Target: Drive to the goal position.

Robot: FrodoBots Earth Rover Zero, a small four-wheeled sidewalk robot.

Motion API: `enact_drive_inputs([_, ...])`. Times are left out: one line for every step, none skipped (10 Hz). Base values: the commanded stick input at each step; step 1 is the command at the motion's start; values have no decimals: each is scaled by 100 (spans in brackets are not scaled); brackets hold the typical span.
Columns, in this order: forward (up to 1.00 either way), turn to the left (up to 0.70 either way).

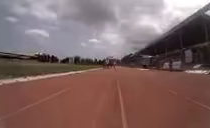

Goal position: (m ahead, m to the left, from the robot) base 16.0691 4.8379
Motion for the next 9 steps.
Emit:
enact_drive_inputs([45, 0])
enact_drive_inputs([45, 0])
enact_drive_inputs([45, 0])
enact_drive_inputs([45, 0])
enact_drive_inputs([45, 0])
enact_drive_inputs([45, 0])
enact_drive_inputs([45, 0])
enact_drive_inputs([45, 0])
enact_drive_inputs([45, 0])
